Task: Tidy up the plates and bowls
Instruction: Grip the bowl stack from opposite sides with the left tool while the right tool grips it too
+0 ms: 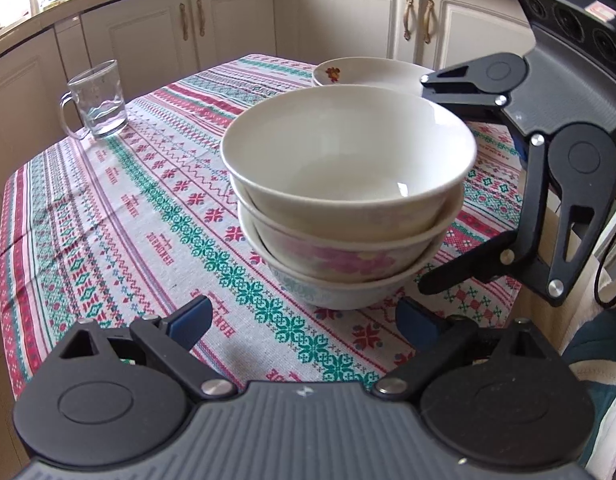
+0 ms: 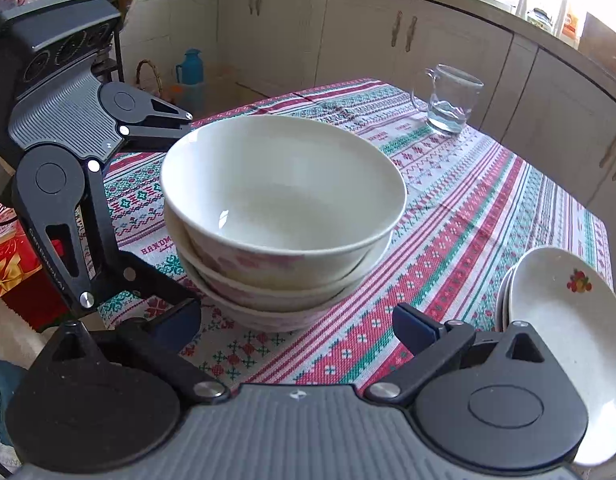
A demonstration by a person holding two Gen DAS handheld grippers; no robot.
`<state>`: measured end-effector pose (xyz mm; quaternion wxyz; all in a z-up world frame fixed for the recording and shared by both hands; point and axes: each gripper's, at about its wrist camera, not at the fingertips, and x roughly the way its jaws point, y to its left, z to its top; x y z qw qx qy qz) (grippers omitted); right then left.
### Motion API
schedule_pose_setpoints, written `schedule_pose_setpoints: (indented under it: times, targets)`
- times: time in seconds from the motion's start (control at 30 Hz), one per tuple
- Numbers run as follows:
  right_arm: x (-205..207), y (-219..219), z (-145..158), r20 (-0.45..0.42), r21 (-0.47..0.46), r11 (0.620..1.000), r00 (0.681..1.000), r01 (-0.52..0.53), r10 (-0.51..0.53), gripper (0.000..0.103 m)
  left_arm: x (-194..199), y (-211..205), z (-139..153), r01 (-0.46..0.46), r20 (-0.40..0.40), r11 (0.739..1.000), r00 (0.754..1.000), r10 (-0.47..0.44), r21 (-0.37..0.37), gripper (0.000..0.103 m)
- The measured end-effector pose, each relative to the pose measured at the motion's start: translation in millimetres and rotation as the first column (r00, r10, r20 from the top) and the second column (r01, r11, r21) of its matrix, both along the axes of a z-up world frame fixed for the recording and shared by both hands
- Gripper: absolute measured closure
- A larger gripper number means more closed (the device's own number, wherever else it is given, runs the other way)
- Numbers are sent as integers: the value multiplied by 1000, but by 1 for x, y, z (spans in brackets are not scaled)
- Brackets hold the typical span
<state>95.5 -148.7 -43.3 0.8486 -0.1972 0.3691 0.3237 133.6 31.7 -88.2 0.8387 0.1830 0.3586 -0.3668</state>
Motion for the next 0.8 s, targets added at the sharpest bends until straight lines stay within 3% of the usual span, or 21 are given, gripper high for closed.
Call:
schedule_pose_setpoints:
  times: [0.47,0.8]
  targets:
    - [10,7,7,-5,-44,988,989,-146,145,2,9,0,11,173,38,985,984,-173,-10,12]
    - [10,9,14,-11,-91,975,979,-203,203,13,14,-1,10,249,20,968,968,-249,-21,18]
